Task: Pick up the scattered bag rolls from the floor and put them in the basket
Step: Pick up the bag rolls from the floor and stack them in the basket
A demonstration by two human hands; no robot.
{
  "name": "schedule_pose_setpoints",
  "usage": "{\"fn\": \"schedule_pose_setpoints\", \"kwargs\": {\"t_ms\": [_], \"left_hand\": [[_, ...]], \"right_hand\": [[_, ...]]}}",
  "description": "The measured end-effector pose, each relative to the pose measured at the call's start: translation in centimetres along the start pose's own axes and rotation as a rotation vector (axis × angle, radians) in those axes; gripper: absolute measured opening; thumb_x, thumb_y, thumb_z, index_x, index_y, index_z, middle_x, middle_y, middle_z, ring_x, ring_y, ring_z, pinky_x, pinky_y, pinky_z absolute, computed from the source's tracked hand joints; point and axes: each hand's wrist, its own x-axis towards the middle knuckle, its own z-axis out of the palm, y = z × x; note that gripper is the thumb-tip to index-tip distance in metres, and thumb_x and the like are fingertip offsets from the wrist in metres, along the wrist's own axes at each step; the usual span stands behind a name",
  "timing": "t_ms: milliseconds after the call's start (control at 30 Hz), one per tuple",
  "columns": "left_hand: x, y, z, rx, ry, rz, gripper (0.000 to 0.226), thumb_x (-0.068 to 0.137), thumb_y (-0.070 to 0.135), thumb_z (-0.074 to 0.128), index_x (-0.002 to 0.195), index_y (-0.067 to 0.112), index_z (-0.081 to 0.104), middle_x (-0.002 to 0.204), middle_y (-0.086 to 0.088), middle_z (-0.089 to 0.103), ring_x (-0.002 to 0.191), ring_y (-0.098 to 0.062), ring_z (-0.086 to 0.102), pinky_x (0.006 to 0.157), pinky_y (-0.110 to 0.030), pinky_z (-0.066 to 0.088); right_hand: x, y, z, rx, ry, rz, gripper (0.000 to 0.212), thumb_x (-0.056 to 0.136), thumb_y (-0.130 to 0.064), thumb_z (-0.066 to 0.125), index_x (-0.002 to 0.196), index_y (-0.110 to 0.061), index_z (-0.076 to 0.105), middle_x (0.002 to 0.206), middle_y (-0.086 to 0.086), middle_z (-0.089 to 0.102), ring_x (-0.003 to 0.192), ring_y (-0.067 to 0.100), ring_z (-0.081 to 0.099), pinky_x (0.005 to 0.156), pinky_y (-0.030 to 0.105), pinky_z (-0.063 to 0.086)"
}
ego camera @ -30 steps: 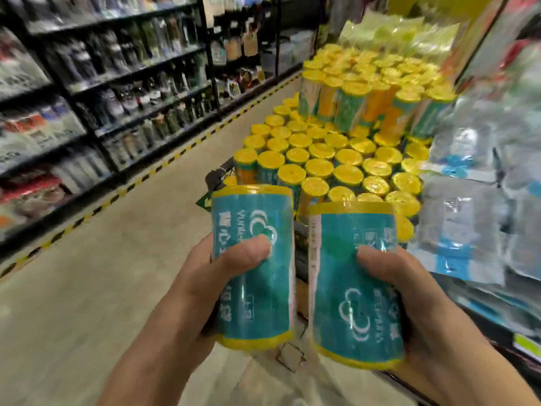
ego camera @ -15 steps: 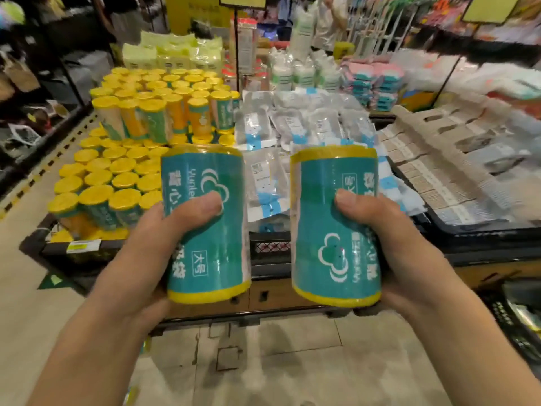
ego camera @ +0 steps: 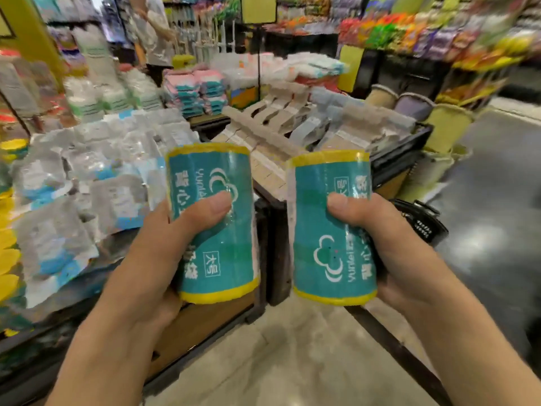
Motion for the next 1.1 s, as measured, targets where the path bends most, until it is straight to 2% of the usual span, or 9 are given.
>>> {"fn": "schedule_pose_setpoints", "kwargs": {"t_ms": [100,200,267,433,533,633,800,900,1100], "left_hand": [[3.7,-2.2,6.6,-0.052,-0.177,-0.038,0.039,0.045,0.040,0.085,0.083,0.033,0.080,0.089,-0.003,0.079,0.074,-0.022,0.076,0.058,-0.034,0.060],[7.0,-4.3,13.4,-0.051,-0.363,-0.076,0.056,0.039,0.049,0.092,0.091,0.031,0.080,0.094,-0.005,0.078,0.079,-0.024,0.077,0.060,-0.036,0.060],[9.1,-5.7,17.4,-0.064,-0.438,-0.115,0.046,0.048,0.044,0.087,0.091,0.030,0.079,0.096,-0.007,0.078,0.080,-0.025,0.076,0.061,-0.036,0.060],[14.3,-8.9,26.5,-0.082,-0.657,-0.203,0.064,0.036,0.052,0.092,0.095,0.031,0.079,0.101,-0.006,0.078,0.087,-0.025,0.076,0.064,-0.036,0.061],[17.5,-10.4,31.5,-0.074,-0.744,-0.206,0.063,0.037,0.056,0.089,0.095,0.034,0.078,0.099,-0.003,0.078,0.087,-0.024,0.077,0.063,-0.033,0.061],[21.2,-11.8,36.2,-0.058,-0.793,-0.208,0.063,0.038,0.054,0.091,0.097,0.034,0.077,0.100,-0.004,0.078,0.087,-0.025,0.077,0.064,-0.035,0.061],[28.5,-13.5,43.0,-0.048,-0.821,-0.242,0.058,0.054,0.044,0.082,0.108,0.029,0.073,0.107,-0.007,0.076,0.093,-0.030,0.075,0.071,-0.044,0.061],[32.3,-14.5,46.8,-0.049,-0.837,-0.240,0.074,0.041,0.056,0.092,0.108,0.030,0.074,0.108,-0.008,0.076,0.093,-0.031,0.075,0.069,-0.042,0.061],[37.8,-18.0,55.1,-0.060,-0.797,-0.263,0.080,0.035,0.062,0.091,0.106,0.030,0.074,0.105,-0.006,0.077,0.090,-0.028,0.076,0.065,-0.038,0.061]], "right_hand": [[-2.4,-1.2,-6.0,-0.021,0.154,-0.005,0.048,0.061,-0.040,0.078,0.103,-0.018,0.074,0.098,0.012,0.077,0.082,0.027,0.076,0.068,0.037,0.061],[-4.9,-2.6,-11.5,-0.021,0.337,-0.013,0.051,0.061,-0.039,0.078,0.106,-0.016,0.072,0.099,0.014,0.077,0.083,0.029,0.076,0.067,0.038,0.062],[-6.4,-3.5,-14.7,-0.032,0.473,-0.041,0.053,0.059,-0.041,0.077,0.106,-0.015,0.074,0.101,0.015,0.077,0.085,0.030,0.076,0.071,0.041,0.063],[-8.1,-5.6,-22.0,0.004,0.709,-0.139,0.038,0.063,-0.040,0.076,0.097,-0.024,0.079,0.098,0.009,0.078,0.084,0.027,0.077,0.068,0.038,0.062],[-7.3,-6.5,-25.8,0.045,0.787,-0.179,0.030,0.064,-0.037,0.078,0.093,-0.029,0.079,0.096,0.006,0.079,0.083,0.025,0.077,0.066,0.036,0.061],[-5.1,-7.4,-29.9,0.044,0.833,-0.194,0.019,0.066,-0.030,0.079,0.084,-0.033,0.080,0.091,0.003,0.079,0.079,0.022,0.078,0.061,0.032,0.061],[-1.0,-9.6,-38.1,0.024,0.890,-0.215,0.032,0.060,-0.040,0.076,0.090,-0.029,0.079,0.093,0.006,0.078,0.081,0.025,0.077,0.065,0.034,0.061],[0.3,-11.0,-43.1,0.033,0.915,-0.222,0.037,0.061,-0.041,0.075,0.095,-0.027,0.079,0.097,0.008,0.078,0.084,0.027,0.077,0.066,0.038,0.061],[1.9,-12.7,-53.0,0.083,0.960,-0.218,0.044,0.061,-0.038,0.076,0.101,-0.021,0.077,0.099,0.011,0.078,0.084,0.028,0.077,0.066,0.039,0.061]]}}
